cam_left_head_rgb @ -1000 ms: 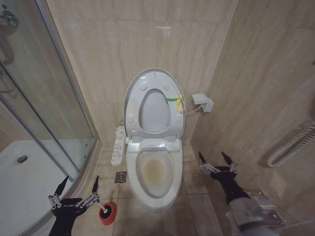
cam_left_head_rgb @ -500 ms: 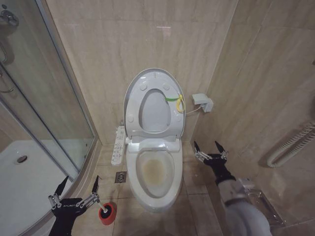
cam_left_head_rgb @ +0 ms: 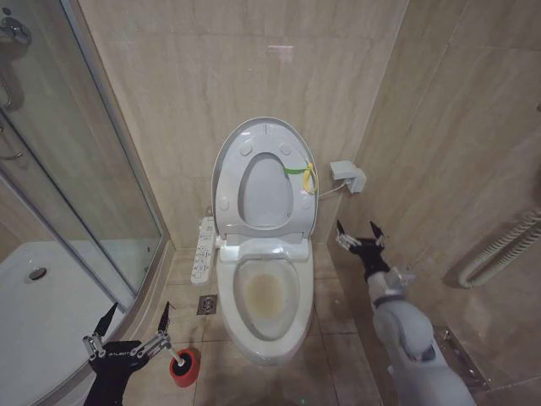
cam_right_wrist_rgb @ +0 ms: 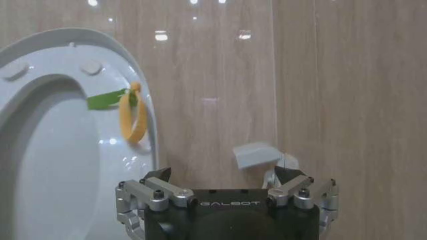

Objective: Open the toilet lid, clean the toilet bowl with a toilet brush, close the toilet lid, and flush.

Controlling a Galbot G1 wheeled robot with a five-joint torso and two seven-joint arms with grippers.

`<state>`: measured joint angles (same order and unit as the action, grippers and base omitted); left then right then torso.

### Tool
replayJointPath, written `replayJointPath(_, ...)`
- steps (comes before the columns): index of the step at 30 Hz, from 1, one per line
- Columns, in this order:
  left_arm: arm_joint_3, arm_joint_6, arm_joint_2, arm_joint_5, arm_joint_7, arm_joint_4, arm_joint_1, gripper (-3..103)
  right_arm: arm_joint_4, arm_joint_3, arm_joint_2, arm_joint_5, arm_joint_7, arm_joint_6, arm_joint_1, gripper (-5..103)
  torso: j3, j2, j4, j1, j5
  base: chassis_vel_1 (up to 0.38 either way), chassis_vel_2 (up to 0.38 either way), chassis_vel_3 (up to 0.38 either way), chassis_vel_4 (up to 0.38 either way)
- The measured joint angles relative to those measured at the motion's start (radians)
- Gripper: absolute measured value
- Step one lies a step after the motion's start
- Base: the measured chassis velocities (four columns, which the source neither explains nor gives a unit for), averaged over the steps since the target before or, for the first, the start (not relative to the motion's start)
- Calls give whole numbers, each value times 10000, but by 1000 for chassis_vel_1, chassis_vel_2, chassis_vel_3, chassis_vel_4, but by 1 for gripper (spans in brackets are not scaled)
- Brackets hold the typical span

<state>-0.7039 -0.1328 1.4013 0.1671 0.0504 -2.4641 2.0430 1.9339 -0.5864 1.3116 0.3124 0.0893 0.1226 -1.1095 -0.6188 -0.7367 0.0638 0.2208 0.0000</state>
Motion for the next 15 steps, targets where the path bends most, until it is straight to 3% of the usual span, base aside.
replayJointPath(7, 0, 0, 0, 0, 0, 0, 0, 100, -1609, 182, -309, 76, -55, -424, 1435, 100, 0, 0, 4, 0, 0, 0, 0, 0, 0)
replayJointPath(15, 0, 0, 0, 0, 1, -1, 0, 100, -2514, 573, -262, 35, 80, -420, 2682, 100, 0, 0, 3, 0, 0, 0, 0, 0, 0)
